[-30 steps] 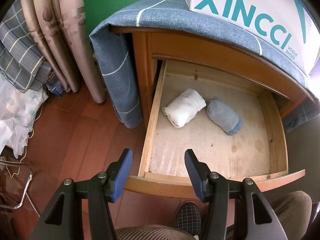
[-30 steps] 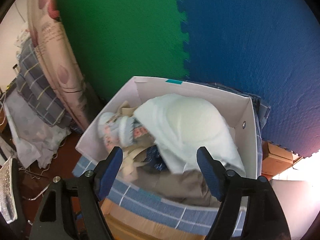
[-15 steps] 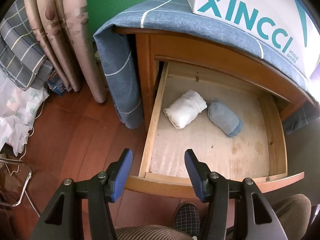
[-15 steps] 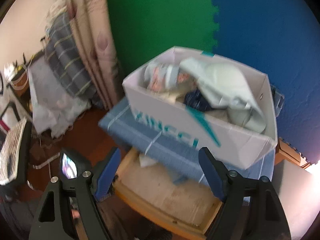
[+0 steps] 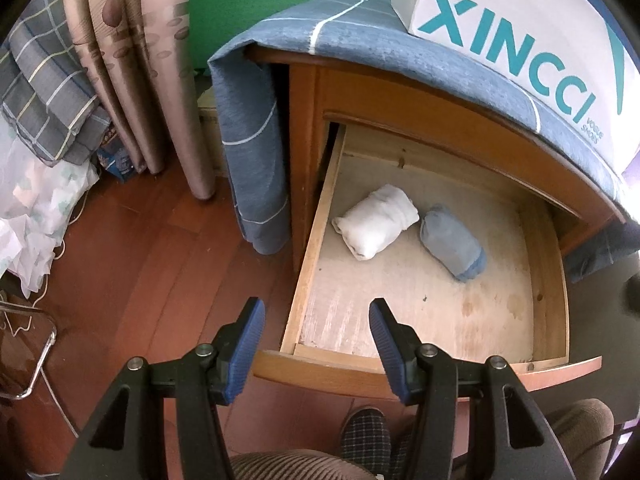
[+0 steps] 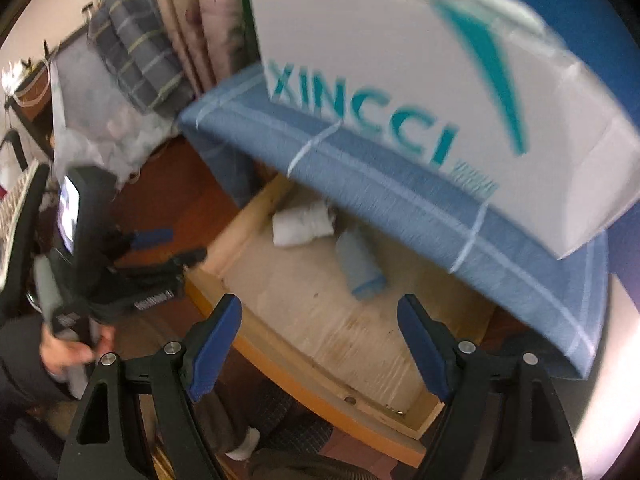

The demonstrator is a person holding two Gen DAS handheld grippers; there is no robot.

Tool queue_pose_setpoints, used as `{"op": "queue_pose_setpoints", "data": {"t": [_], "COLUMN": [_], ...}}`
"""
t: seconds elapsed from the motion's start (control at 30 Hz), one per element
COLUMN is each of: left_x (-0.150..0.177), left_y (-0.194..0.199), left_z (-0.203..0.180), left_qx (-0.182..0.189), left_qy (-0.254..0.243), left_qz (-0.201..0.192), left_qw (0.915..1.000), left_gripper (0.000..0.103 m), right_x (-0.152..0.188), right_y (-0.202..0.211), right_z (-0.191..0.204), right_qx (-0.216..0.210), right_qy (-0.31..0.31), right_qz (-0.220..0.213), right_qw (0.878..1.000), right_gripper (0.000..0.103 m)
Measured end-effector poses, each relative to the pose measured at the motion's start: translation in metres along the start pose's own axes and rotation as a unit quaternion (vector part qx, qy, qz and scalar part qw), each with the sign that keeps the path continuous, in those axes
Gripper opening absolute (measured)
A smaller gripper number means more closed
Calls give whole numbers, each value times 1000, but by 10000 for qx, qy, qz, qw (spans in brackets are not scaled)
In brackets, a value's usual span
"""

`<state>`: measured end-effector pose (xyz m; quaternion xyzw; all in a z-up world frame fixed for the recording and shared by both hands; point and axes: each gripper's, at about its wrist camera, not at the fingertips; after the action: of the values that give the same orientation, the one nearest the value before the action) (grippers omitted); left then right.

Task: Take underwear out of drawer
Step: 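Move the right tool back down to the blue rolled sock in the drawer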

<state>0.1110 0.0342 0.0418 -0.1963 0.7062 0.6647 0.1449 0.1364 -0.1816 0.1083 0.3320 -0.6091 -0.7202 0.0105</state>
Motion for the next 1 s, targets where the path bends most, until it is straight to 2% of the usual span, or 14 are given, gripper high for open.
{"op": "queue_pose_setpoints", "data": {"t": [0.3,0.57,0.8,1.0], "left_x": [-1,-1,-2,-2], "left_y": [1,4,3,1], "left_z": [11,27,34,37], "left_qx": [144,297,421,473], "left_qy": [271,651,852,910], "left_qz": [-43,-147,-166,-122], "left_qw": [9995,9973,9953,9947], "left_gripper": [56,56,56,56], "right_x": [0,-4,-7,-7], "right_y": [-76,-135,-165,-181], "right_z": [-4,-1,6,24], "right_qx": [144,322,618,893], "right_qy": [331,857,1548,2258], "right_qz": [504,863,835,673], "right_qw": [9981,9921,9825,9677], "right_gripper": [76,65,65,65]}}
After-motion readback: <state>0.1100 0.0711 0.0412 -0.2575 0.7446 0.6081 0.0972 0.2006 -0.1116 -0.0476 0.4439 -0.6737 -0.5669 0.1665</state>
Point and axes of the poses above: each gripper's, at about its wrist camera, not at the fingertips, and y roughly against the way its jaws point, z to its left, x to its underside, and after that the axes turned 1 degree about -y, right-handed
